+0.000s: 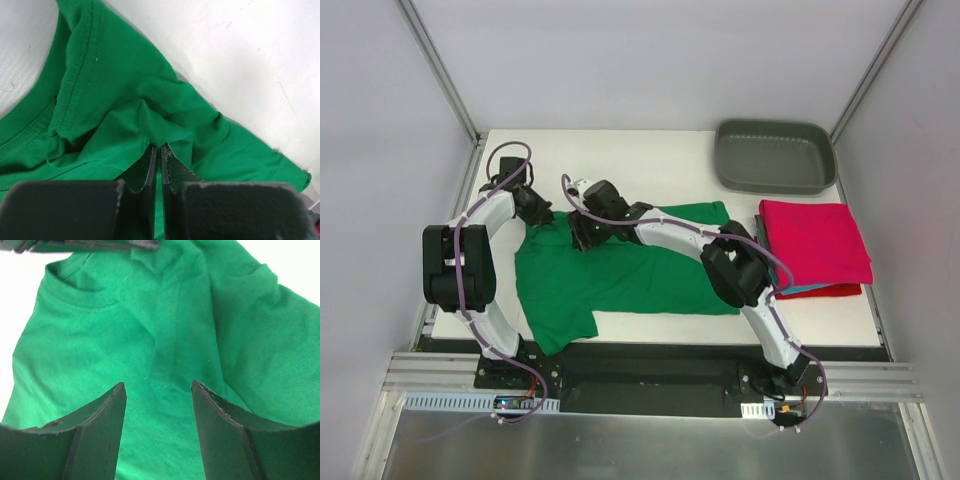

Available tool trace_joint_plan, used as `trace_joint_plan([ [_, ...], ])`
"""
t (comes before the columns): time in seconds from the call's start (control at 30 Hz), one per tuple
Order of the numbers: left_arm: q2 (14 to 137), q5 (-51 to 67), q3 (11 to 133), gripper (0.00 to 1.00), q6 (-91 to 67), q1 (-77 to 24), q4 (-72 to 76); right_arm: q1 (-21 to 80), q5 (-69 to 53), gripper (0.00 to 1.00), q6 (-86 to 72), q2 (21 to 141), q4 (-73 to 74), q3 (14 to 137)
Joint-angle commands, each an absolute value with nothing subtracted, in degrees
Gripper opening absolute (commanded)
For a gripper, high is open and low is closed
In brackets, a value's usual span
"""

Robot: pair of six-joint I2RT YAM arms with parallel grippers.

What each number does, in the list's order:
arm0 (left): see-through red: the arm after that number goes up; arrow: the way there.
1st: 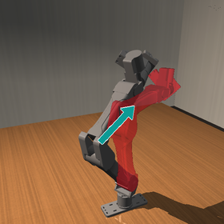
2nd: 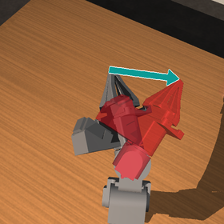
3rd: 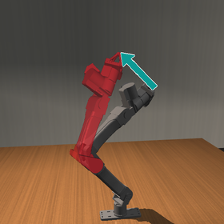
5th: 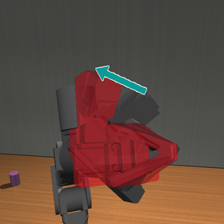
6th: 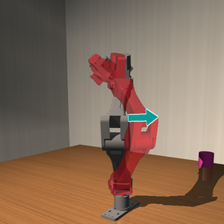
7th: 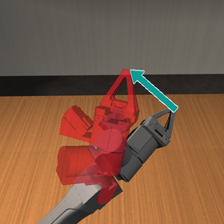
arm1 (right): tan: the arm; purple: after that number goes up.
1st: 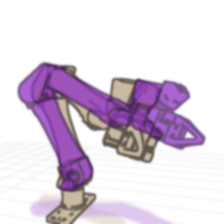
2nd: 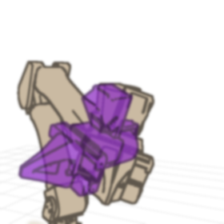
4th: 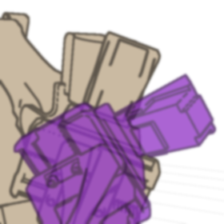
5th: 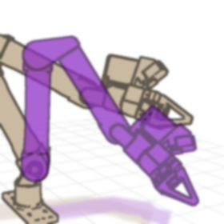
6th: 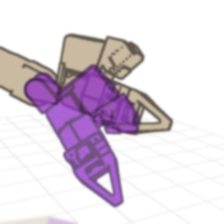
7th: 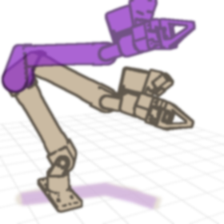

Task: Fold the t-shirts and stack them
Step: Fold the flattened tshirt in 1/3 of the way

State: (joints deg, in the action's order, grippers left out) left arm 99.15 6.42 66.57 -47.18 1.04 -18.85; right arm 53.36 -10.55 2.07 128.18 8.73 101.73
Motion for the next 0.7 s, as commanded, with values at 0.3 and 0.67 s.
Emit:
trace_joint_plan([
  [0.3, 97.56, 8.08, 64.42, 0.00, -46.05, 1.14, -19.42, 57.66, 5.36, 0.56, -7.47, 134.47, 13.89, 111.09],
  [0.67, 96.86, 7.47, 63.63, 0.00, -45.88, 1.23, -19.42, 59.24, 12.56, 0.47, -6.86, 136.58, 19.33, 114.79],
])
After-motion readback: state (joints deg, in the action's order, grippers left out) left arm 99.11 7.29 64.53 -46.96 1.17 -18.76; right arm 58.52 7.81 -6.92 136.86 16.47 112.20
